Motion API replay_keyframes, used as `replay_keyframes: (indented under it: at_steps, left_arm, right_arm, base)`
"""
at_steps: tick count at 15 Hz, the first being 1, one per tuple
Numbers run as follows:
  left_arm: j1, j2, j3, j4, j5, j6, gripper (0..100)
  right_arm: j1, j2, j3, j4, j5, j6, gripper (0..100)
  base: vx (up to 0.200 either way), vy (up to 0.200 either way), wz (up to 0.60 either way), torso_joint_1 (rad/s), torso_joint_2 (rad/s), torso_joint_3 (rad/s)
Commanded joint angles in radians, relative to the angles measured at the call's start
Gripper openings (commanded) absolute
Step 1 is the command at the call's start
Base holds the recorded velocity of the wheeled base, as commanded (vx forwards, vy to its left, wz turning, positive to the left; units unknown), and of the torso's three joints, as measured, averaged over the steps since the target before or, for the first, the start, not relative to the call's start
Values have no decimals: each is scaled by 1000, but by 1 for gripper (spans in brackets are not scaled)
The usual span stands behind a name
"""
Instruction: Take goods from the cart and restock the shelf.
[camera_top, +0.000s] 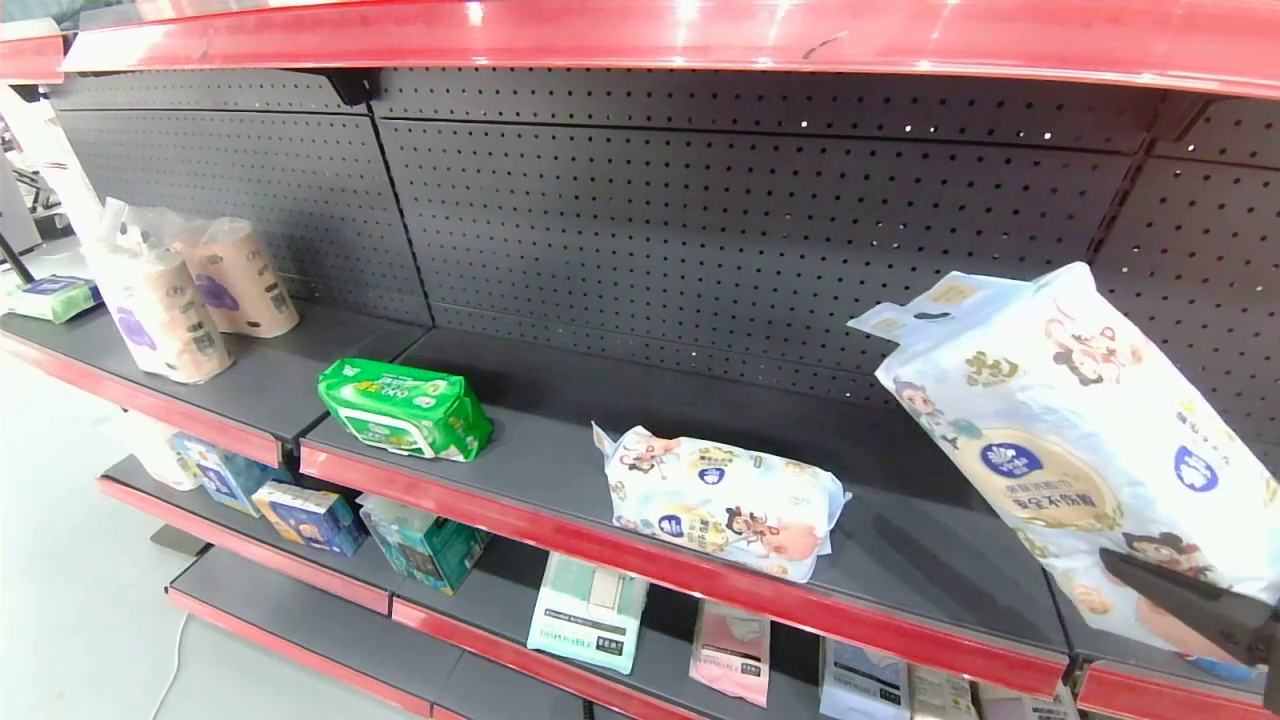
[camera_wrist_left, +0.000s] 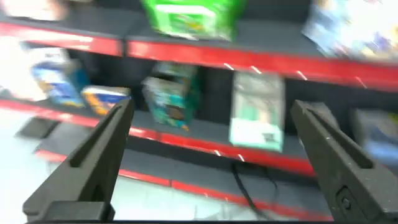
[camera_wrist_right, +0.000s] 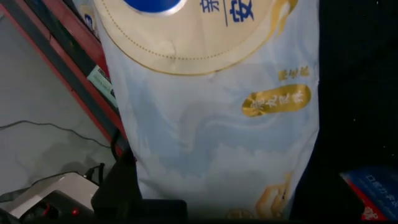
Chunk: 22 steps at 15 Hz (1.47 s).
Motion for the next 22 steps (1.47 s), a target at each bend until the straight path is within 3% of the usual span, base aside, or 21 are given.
replay_keyframes:
  at_steps: [1,22]
  left_arm:
    - [0,-11,50,-52,14,-10,100]
    - [0,-11,50,-45,9,-5,100]
  right_arm:
    - [1,113,-38,-1,1,0,0]
    - [-3,413,-142,-59,-5,1,0]
  base:
    - [0,0,0,0,0,0]
    - [0,0,0,0,0,0]
